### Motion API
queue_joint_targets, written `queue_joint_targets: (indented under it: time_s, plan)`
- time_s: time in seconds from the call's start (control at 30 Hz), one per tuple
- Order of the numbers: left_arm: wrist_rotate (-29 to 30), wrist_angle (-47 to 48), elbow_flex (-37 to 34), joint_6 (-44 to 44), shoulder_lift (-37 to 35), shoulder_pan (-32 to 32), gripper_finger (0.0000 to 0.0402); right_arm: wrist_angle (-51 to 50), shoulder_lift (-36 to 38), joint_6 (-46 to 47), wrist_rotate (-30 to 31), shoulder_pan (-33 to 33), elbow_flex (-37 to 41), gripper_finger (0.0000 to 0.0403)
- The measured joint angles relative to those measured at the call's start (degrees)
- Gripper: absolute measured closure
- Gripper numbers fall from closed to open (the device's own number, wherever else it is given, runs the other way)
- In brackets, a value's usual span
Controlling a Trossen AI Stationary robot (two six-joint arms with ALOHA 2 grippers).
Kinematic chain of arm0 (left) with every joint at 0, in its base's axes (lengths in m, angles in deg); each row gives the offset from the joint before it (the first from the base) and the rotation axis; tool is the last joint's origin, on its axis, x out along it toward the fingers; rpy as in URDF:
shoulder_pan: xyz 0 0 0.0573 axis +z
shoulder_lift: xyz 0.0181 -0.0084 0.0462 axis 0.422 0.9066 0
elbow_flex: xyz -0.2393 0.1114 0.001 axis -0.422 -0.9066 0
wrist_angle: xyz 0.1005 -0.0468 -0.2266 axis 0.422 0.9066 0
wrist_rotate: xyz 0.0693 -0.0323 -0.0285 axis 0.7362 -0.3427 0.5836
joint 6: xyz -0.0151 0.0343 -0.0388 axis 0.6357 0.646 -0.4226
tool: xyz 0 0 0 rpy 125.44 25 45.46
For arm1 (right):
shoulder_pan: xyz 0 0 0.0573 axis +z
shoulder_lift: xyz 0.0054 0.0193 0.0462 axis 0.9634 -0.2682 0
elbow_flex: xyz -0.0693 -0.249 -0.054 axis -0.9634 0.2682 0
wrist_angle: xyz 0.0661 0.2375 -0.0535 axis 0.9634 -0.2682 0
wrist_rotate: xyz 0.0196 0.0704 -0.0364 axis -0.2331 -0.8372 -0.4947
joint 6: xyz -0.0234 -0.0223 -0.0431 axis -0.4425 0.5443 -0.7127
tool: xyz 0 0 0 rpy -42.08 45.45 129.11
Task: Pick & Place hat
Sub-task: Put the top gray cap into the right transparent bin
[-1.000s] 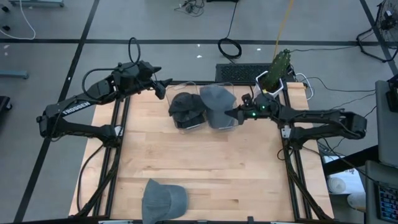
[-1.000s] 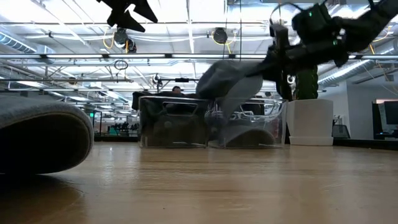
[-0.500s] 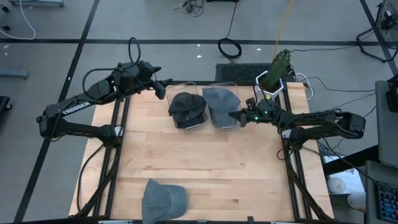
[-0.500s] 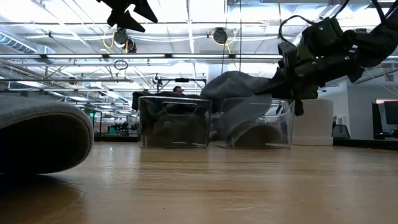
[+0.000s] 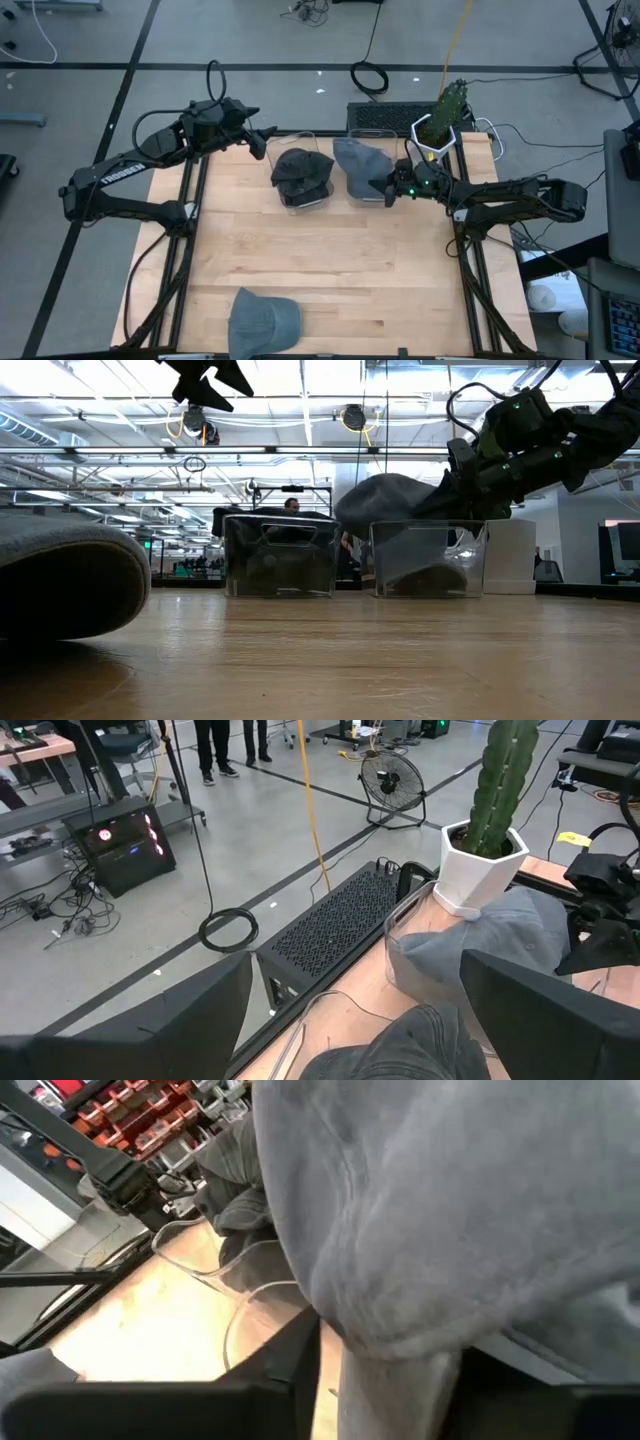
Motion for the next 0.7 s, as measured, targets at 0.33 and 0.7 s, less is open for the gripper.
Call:
queue_joint_targets:
  time_s: [0.33,0.7]
  plan:
    - [0.00,0.00,0.00,0.00,0.00,0.00,0.0036,-1.65,5.39,-4.50,3.16,0.00,0.00,0.0226]
    - [0.00,0.02,-0.02,-0.02,0.00,0.00,0.0036,-15.16,21.50,-11.22,13.39,0.00,-0.02,0.0221]
